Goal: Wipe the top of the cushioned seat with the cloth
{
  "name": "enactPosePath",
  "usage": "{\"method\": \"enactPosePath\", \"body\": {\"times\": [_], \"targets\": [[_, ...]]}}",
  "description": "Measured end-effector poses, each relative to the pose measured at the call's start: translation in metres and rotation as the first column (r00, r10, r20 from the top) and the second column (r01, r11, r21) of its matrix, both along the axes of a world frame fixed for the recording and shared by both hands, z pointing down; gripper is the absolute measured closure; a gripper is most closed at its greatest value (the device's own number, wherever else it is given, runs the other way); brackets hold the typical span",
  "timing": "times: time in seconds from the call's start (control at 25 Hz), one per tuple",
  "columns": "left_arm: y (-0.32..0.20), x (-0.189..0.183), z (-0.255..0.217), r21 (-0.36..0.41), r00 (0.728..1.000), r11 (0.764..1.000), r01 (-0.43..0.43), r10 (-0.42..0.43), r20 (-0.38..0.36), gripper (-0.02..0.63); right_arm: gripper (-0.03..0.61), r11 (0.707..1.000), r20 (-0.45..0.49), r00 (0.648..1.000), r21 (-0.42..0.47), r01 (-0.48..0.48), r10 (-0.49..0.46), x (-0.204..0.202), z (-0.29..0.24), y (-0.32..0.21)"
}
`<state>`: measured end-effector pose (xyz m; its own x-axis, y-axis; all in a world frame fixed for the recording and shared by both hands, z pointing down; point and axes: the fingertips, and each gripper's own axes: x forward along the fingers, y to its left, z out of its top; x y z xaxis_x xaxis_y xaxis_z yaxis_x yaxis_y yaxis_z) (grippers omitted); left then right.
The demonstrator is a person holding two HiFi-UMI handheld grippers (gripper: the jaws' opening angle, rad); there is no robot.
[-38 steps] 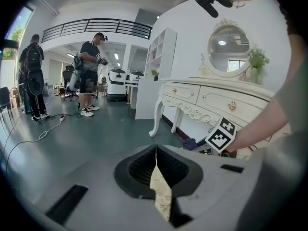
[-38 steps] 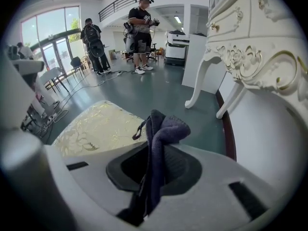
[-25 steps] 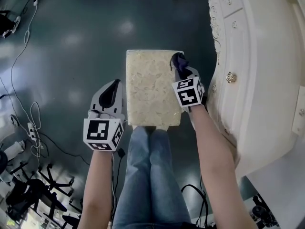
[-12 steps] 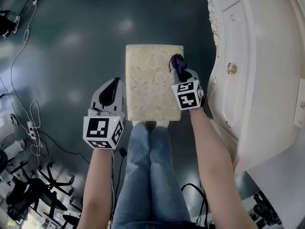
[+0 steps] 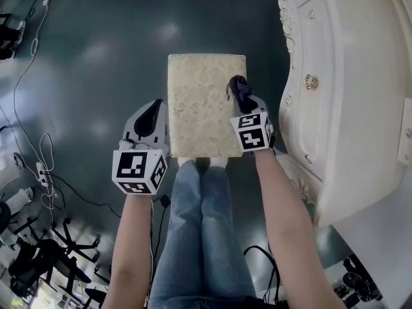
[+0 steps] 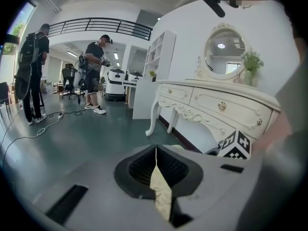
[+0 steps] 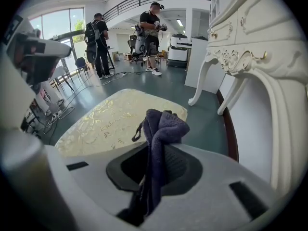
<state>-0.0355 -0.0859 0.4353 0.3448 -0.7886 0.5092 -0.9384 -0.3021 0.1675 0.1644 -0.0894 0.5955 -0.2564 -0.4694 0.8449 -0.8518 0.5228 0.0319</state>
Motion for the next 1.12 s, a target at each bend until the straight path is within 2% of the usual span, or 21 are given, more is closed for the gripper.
{"method": "enactPosePath", "body": {"times": [1.12], "targets": [[0.020,0.006,-0.003,-0.006,0.999,1.000,0.004,-0.004,-0.039,0.609,0.540,0.998,0.029,0.998,-0.029,-0.055,0.056,0.005,0.002,0.091]]}}
